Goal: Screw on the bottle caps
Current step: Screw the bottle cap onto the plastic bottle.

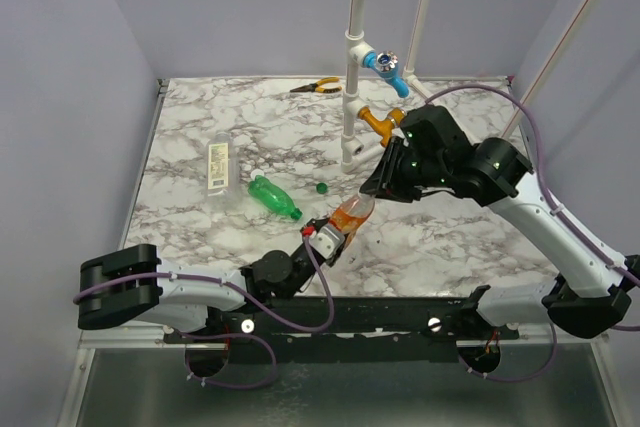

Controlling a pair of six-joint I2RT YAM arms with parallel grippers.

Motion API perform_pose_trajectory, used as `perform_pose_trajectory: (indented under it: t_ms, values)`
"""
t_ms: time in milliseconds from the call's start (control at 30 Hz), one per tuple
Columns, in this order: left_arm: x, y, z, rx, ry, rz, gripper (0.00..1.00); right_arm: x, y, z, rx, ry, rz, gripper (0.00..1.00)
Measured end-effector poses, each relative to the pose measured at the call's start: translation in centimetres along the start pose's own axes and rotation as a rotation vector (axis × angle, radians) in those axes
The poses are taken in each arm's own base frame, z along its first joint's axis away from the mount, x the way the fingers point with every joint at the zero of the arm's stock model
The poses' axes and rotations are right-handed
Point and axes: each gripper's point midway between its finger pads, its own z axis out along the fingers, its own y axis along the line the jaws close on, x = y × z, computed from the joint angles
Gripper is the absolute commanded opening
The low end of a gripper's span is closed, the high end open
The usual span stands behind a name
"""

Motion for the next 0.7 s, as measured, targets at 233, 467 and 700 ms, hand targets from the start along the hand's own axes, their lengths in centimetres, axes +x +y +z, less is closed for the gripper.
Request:
perform_pose_trajectory:
  t_ms: [233,467,700]
  values:
    - [-1.5,0.5,-0.3,-0.001,-0.050,-0.016,0.00,-0.3,1.7,-1.1,-0.031,0.021,-0.011,0.23]
    - [-3.2,0.0,-0.7,0.026,-0.099,-0.010,0.00,0.2,2.7,-2.8,-0.049,0.081,-0.059,0.24]
    - [-3.1,-0.5,-0.9,0.042,-0.096,0.017,0.00,0.8,2.2,-3.1,-0.011,0.131,-0.092,0.24]
